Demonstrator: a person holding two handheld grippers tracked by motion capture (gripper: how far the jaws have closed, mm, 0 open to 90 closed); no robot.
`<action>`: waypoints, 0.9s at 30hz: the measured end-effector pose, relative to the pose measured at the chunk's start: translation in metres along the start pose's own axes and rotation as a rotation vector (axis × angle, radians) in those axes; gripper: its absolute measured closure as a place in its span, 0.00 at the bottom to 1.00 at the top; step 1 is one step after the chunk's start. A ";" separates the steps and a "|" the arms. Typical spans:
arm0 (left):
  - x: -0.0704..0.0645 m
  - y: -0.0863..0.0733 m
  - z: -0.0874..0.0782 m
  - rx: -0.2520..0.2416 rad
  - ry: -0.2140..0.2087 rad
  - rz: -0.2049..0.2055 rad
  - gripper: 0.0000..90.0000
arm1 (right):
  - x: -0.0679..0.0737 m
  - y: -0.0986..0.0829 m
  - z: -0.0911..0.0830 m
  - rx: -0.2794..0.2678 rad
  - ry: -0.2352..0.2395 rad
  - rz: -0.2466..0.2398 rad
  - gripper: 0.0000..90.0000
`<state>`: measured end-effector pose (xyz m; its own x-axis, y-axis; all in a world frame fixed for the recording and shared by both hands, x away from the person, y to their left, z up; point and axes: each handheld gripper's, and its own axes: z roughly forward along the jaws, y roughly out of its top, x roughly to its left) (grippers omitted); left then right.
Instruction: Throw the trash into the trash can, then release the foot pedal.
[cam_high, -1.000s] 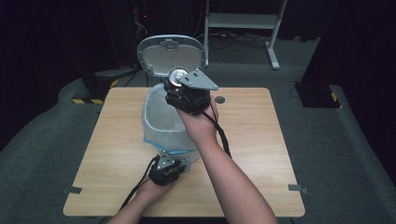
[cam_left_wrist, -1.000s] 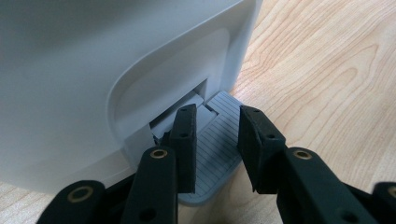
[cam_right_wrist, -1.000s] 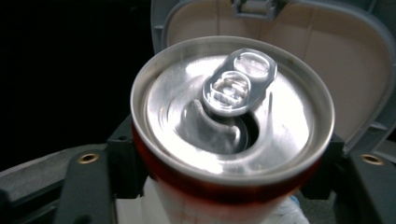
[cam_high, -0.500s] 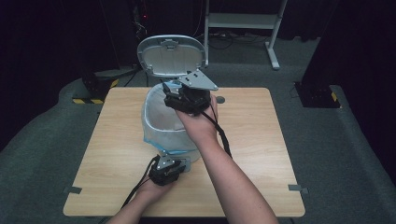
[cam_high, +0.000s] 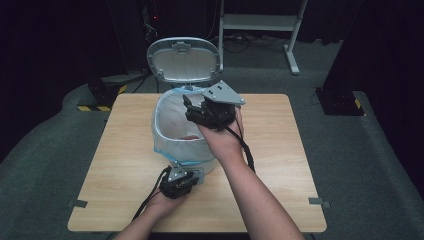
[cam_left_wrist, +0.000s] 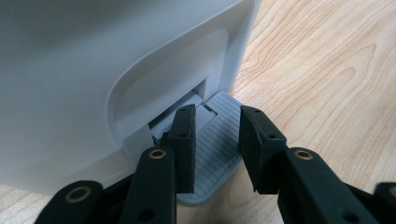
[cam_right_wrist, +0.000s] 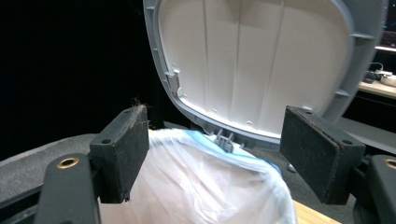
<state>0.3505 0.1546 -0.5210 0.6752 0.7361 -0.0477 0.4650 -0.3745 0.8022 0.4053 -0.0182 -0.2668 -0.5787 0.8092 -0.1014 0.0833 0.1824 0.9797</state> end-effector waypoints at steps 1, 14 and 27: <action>0.000 0.000 0.000 0.000 0.001 0.000 0.74 | -0.001 -0.001 -0.003 -0.001 0.000 -0.003 0.28; -0.001 0.000 0.000 -0.004 0.008 0.000 0.74 | -0.015 -0.024 -0.041 -0.003 -0.059 -0.024 0.28; 0.001 0.000 0.000 -0.003 -0.005 -0.014 0.74 | -0.044 -0.091 -0.065 0.069 -0.141 -0.004 0.28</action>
<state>0.3513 0.1550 -0.5208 0.6713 0.7385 -0.0624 0.4733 -0.3624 0.8029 0.3706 -0.1070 -0.3399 -0.4598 0.8779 -0.1336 0.1398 0.2202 0.9654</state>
